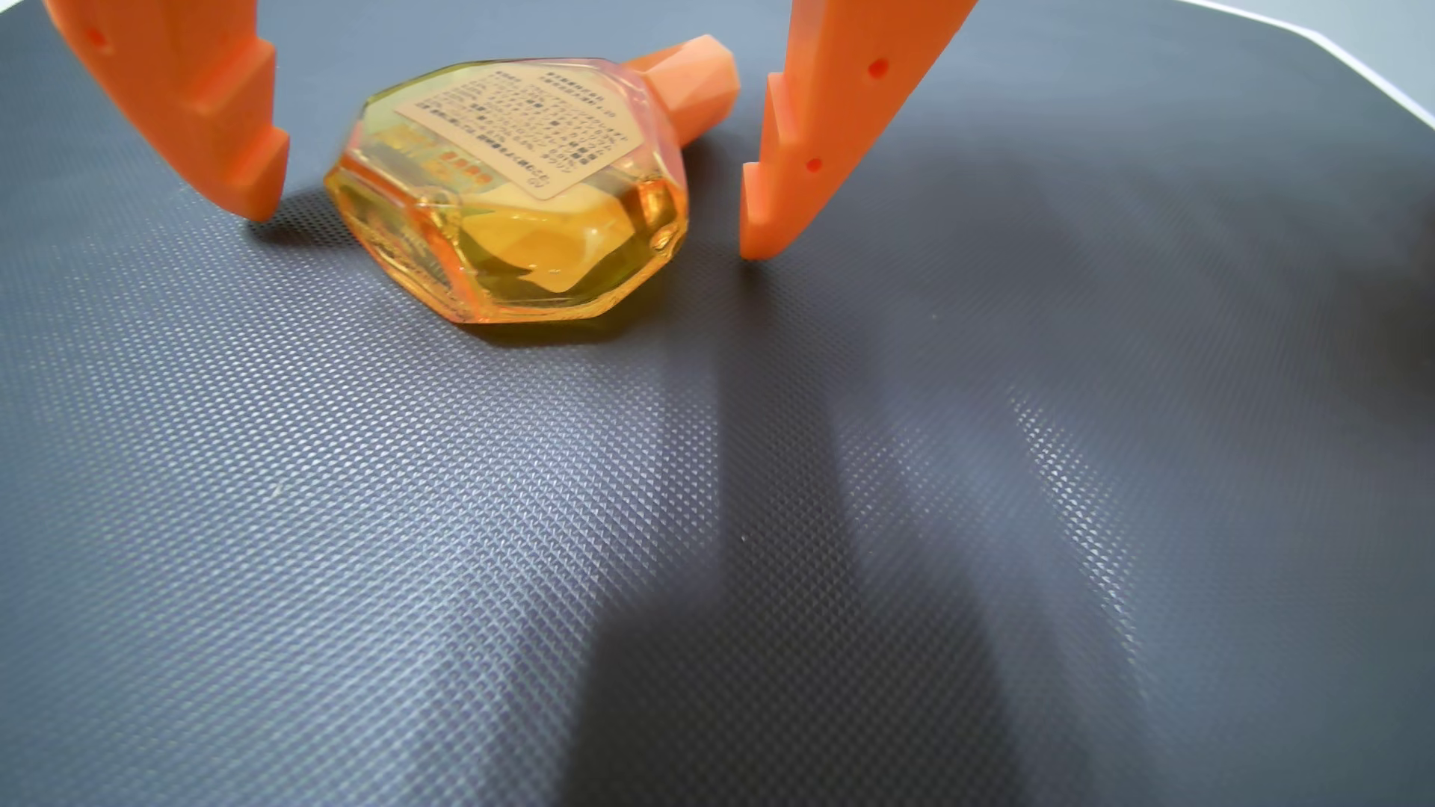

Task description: Grab the eyedrops

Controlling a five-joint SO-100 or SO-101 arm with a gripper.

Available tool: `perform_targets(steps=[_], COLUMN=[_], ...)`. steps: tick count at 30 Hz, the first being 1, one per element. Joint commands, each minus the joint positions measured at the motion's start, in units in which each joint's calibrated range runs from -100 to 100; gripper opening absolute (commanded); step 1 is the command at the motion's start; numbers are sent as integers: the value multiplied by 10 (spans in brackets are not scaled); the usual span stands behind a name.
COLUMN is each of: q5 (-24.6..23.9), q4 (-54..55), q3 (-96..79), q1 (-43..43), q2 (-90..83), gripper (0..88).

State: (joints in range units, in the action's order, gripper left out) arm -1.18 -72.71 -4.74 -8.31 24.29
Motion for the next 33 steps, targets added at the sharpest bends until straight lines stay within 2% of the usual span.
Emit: perform_targets(steps=[1, 13, 16, 20, 23, 33], q5=[-1, -1, -8, -12, -12, -31], q4=[4, 32, 32, 44, 59, 30], q3=[-3, -35, -35, -32, -34, -22], q1=[7, 22, 22, 20, 21, 17], q2=[-2, -3, -3, -3, -3, -15], gripper=[328, 318, 261, 99, 19, 6])
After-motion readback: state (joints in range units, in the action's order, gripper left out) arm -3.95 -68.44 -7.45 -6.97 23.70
